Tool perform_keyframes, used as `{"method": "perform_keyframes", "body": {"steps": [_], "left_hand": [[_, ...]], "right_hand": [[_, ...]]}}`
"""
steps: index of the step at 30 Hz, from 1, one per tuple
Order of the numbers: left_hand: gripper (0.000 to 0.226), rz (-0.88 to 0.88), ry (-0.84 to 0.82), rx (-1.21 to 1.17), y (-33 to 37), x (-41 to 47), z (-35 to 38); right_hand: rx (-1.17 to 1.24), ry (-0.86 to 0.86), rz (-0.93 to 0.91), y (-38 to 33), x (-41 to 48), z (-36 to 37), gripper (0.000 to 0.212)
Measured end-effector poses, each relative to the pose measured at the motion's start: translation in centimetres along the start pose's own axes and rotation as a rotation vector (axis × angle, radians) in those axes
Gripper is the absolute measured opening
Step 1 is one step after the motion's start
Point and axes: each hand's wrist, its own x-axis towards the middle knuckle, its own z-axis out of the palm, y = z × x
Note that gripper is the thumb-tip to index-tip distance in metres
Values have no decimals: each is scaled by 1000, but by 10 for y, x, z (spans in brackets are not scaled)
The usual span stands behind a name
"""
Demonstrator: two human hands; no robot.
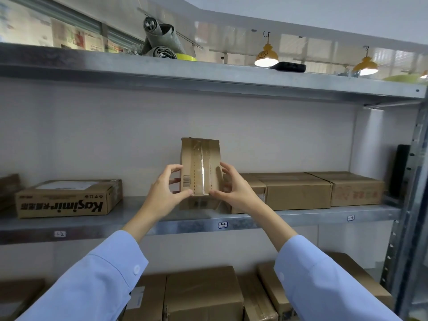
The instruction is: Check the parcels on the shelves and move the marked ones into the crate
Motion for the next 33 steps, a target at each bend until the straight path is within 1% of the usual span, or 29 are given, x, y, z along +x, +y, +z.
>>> {"method": "perform_keyframes", "body": {"steps": [6, 8, 10, 15, 17, 21, 25, 28, 30, 33], "left_hand": [[98, 14, -27, -1, 5, -5, 2], [105, -22, -12, 1, 4, -5, 1], [107, -45, -5, -5, 2, -4, -1], [103, -46, 1, -51, 2, -5, -5], [102, -40, 6, -70, 2, -5, -6], [101, -35, 13, -32, 3, -4, -10], [92, -23, 22, -64, 1, -5, -12], [82, -10, 16, -69, 3, -6, -15], [76, -22, 5, -112, 2, -5, -17], [75, -44, -1, -198, 2, -5, -18]], "right_hand": [[-2, -21, -49, 2, 3, 4, 107], [4, 1, -47, 3, 6, 5, 112], [-5, 26, -40, 3, 7, 6, 114], [-1, 34, -16, -1, 7, 8, 112], [42, 20, 8, -2, 8, 10, 108], [102, 11, 9, -8, 8, 11, 97], [118, 23, -7, -12, 7, 7, 89], [161, -4, 19, -9, 6, 4, 84], [220, -23, 53, -7, 5, 3, 83], [306, -21, 69, -4, 5, 4, 85]]}}
